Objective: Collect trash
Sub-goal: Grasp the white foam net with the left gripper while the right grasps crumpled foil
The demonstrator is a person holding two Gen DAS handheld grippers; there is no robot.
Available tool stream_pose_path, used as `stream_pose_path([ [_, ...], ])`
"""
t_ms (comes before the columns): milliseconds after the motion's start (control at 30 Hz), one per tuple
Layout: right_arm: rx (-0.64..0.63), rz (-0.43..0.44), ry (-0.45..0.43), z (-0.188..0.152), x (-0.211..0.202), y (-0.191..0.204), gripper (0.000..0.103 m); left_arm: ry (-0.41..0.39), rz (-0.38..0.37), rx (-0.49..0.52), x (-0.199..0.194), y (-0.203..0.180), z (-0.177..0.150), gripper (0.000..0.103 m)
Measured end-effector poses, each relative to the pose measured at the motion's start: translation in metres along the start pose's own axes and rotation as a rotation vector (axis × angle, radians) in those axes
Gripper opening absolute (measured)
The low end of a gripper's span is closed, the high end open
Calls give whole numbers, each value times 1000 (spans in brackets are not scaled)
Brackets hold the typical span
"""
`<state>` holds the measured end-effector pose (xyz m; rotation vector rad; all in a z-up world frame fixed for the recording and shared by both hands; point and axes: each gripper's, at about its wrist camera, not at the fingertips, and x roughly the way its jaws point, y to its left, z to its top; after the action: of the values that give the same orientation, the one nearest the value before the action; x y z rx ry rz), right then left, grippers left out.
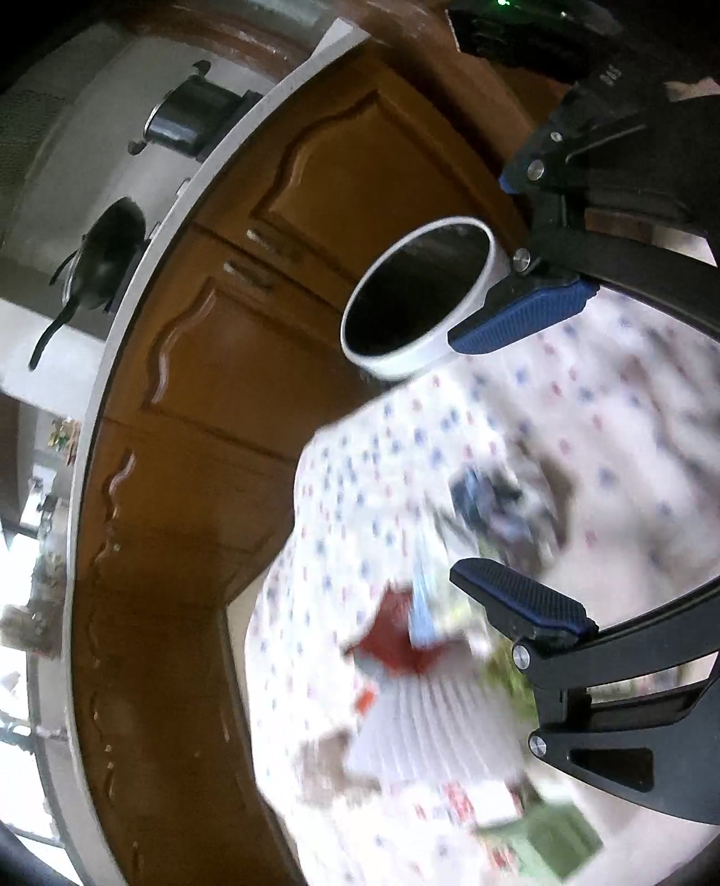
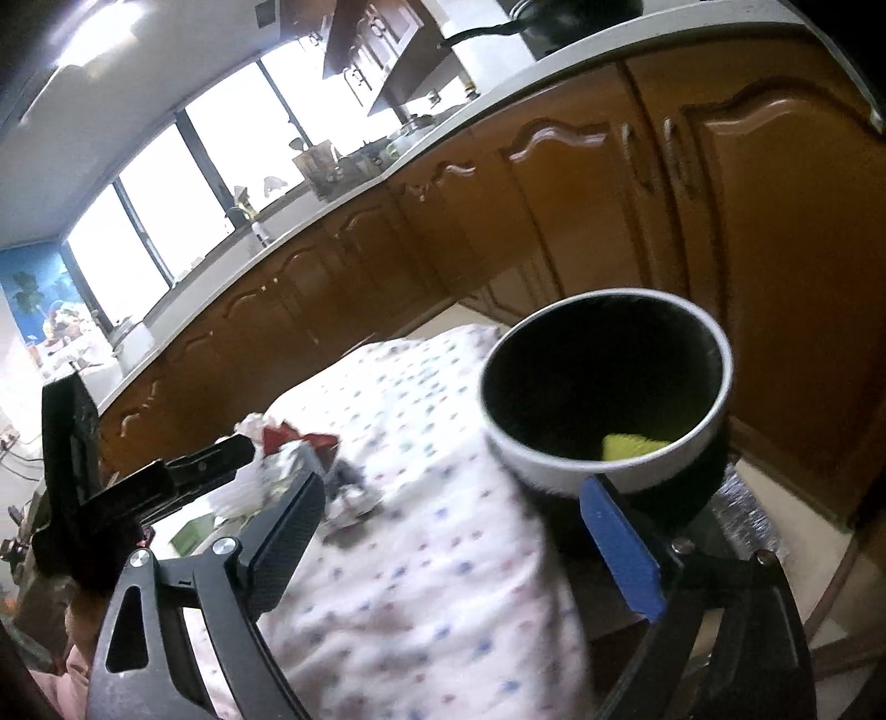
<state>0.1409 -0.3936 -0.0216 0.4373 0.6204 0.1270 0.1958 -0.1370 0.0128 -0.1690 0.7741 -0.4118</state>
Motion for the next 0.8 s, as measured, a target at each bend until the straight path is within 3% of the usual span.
stream_pose_path([
  [333,-33,66,41,-22,20,44,95,-56,110,-22,-48,60,-17,82],
  [800,-93,100,123,-26,72,83,95,1,182,-60,-38,99,-8,82],
])
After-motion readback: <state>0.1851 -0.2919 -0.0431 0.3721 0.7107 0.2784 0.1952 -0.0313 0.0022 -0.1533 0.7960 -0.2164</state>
